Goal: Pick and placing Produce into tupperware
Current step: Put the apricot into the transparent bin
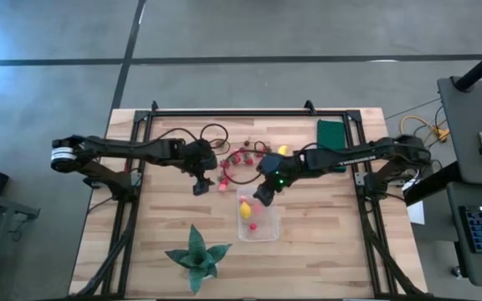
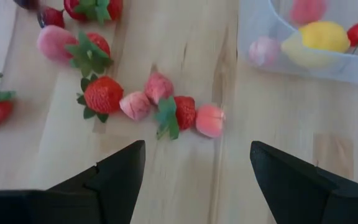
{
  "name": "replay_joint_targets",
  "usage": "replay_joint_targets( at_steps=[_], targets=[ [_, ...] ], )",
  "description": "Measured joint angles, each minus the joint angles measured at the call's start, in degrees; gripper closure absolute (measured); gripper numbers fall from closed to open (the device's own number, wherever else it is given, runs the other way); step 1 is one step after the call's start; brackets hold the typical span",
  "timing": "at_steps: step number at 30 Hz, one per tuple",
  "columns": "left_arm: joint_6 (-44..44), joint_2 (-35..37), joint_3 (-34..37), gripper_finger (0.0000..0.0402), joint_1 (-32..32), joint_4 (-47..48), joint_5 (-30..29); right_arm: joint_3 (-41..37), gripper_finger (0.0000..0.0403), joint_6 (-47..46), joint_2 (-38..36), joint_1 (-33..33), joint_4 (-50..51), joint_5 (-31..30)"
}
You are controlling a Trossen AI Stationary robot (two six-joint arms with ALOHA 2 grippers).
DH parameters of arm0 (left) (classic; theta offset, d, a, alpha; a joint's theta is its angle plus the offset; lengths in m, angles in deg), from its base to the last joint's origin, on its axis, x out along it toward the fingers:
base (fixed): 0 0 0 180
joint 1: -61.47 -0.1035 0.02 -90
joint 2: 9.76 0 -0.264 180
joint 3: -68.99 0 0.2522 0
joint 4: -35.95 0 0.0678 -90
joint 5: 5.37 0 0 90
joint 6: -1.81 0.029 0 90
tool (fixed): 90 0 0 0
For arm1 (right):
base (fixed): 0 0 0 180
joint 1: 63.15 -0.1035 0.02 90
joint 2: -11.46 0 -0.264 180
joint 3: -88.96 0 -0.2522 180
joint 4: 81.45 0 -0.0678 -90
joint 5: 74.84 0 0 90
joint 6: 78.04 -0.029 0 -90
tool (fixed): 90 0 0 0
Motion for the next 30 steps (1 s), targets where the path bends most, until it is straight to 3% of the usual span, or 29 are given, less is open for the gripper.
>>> replay_joint_targets(
  at_steps=[7,11,14,22,30],
  targets=[
    [0.01,-3.16,1.20,0.0126,0.27,-1.89,0.06,7.02,0.0159,1.05,0.54,-0.27,15.01,-12.63],
    [2.48,-5.08,3.25,0.0126,1.67,-5.66,0.92,9.94,0.0156,0.83,-0.97,-0.67,22.89,-22.16],
    [3.32,-6.40,3.57,0.0126,2.90,-6.46,1.58,11.22,0.0156,0.35,-1.96,-0.67,26.90,-25.86],
    [3.12,-10.04,3.32,0.0126,4.91,-12.57,4.87,10.12,0.0156,-0.07,-3.17,-0.46,30.51,-28.72],
    [3.15,-14.54,3.26,0.0127,5.02,-16.27,4.30,9.66,0.0158,-0.52,-3.10,-0.50,31.94,-29.13]
  ],
)
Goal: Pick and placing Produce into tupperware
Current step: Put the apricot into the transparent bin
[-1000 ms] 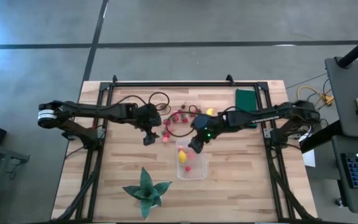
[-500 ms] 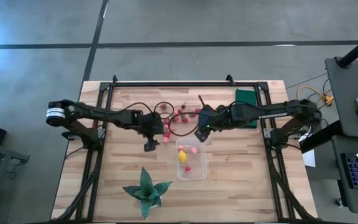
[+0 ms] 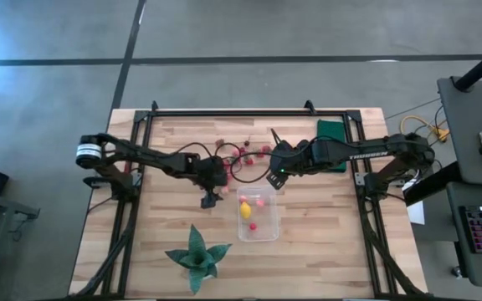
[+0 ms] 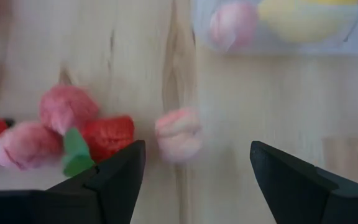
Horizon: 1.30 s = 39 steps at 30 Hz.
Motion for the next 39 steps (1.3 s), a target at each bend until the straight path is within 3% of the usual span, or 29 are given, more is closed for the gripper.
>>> replay_joint_targets(
  at_steps=[14,33,39],
  targets=[
    [-0.24,-1.99,-0.14,0.0192,0.00,-6.63,-1.44,-0.09,0.0158,0.49,0.00,1.14,0.47,-0.13],
    [-0.16,-2.32,-0.21,0.0308,0.00,-4.62,-1.18,-0.13,0.0158,0.61,0.00,1.14,0.62,-0.41],
    [0.39,-1.20,-2.37,0.0316,0.00,-3.94,-1.49,-0.13,0.0158,0.47,-0.09,1.14,0.60,-0.40]
  ],
)
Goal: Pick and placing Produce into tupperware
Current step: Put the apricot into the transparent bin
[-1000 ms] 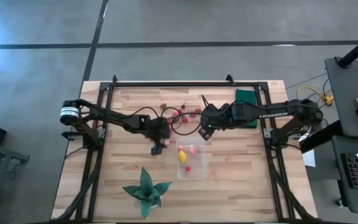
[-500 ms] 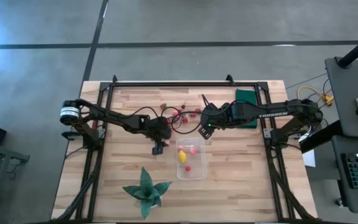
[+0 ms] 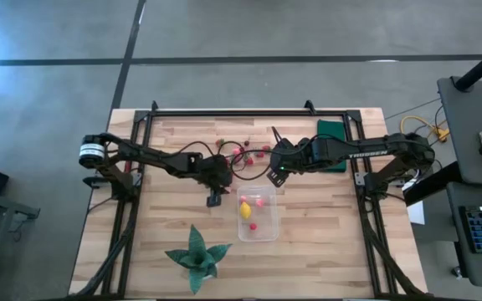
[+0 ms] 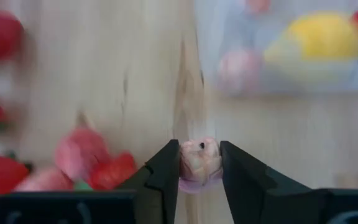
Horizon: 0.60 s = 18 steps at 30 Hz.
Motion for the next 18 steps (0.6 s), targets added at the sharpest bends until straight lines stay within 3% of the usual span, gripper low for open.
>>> replay_joint_targets(
  at_steps=[7,12,18],
  targets=[
    [6.76,5.45,-5.48,0.0318,-0.05,2.44,-2.71,0.00,0.0158,-0.45,-1.41,0.00,-0.26,-0.17],
    [12.93,5.93,-8.48,0.0318,0.66,2.01,4.76,0.00,0.0158,-0.47,-2.75,0.00,-0.20,-1.73],
    [12.90,0.66,-8.54,0.0317,0.37,-3.55,12.26,0.00,0.0158,-0.89,-3.30,0.00,0.47,-3.64]
  ],
)
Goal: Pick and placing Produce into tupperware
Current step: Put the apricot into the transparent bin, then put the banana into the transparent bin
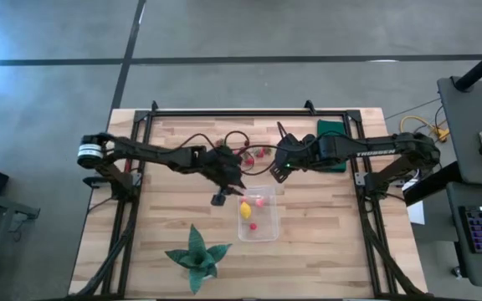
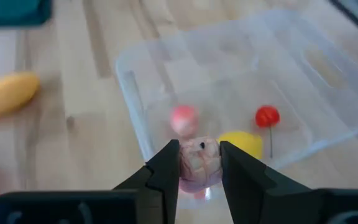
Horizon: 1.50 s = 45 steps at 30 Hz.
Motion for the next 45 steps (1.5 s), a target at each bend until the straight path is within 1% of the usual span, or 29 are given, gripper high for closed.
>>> replay_joint_targets(
  at_steps=[3,6,9,13,17,20,23,26,28,31,35,40,43,45],
  targets=[
    [-0.02,-1.63,-0.04,0.0307,-0.03,-3.88,3.15,0.01,0.0158,-0.85,-0.07,0.00,1.51,-1.35],
    [-3.13,-2.73,0.04,0.0288,-0.07,-3.40,4.53,0.00,0.0158,-2.02,-0.07,0.00,3.10,-1.97],
    [-6.31,-3.32,0.25,0.0260,-0.11,-2.85,6.05,0.00,0.0158,-3.32,-0.12,0.00,4.41,-2.04],
    [-7.45,-2.98,0.81,0.0220,-0.09,-3.14,6.30,0.00,0.0158,-6.03,-0.14,0.00,5.86,-2.01],
    [-7.47,-2.13,1.03,0.0187,-0.07,-0.32,5.55,0.00,0.0158,-9.42,-0.17,0.51,7.13,-0.98],
    [-8.57,-0.55,1.03,0.0172,-0.04,4.31,1.27,0.02,0.0158,-13.83,-0.20,1.72,9.98,0.69],
    [-9.93,2.68,1.07,0.0169,-0.07,10.10,-5.89,-0.15,0.0158,-17.35,-0.20,3.46,12.93,2.07],
    [-10.10,6.83,1.61,0.0168,-0.13,15.13,-11.41,-0.48,0.0158,-18.05,-0.04,5.86,12.72,4.07],
    [-10.12,10.56,2.40,0.0168,-0.11,15.39,-13.88,-0.69,0.0158,-17.48,0.31,7.73,12.09,4.71],
    [-10.53,15.94,3.35,0.0168,-0.09,16.03,-15.59,-0.79,0.0158,-15.25,0.90,9.81,10.03,5.21],
    [-10.70,23.87,4.47,0.0168,-0.01,16.67,-19.30,-1.54,0.0158,-12.59,1.19,12.49,6.06,9.82],
    [-10.69,33.18,7.00,0.0168,-0.02,17.09,-27.62,-7.99,0.0158,-11.40,2.44,17.20,-1.61,17.54],
    [-10.68,37.25,8.05,0.0168,-0.04,18.17,-30.06,-11.49,0.0158,-11.19,3.62,18.41,-6.65,19.92],
    [-10.73,39.13,8.83,0.0168,-0.02,18.44,-30.48,-12.93,0.0158,-11.12,4.03,18.47,-9.27,20.51]
  ],
)
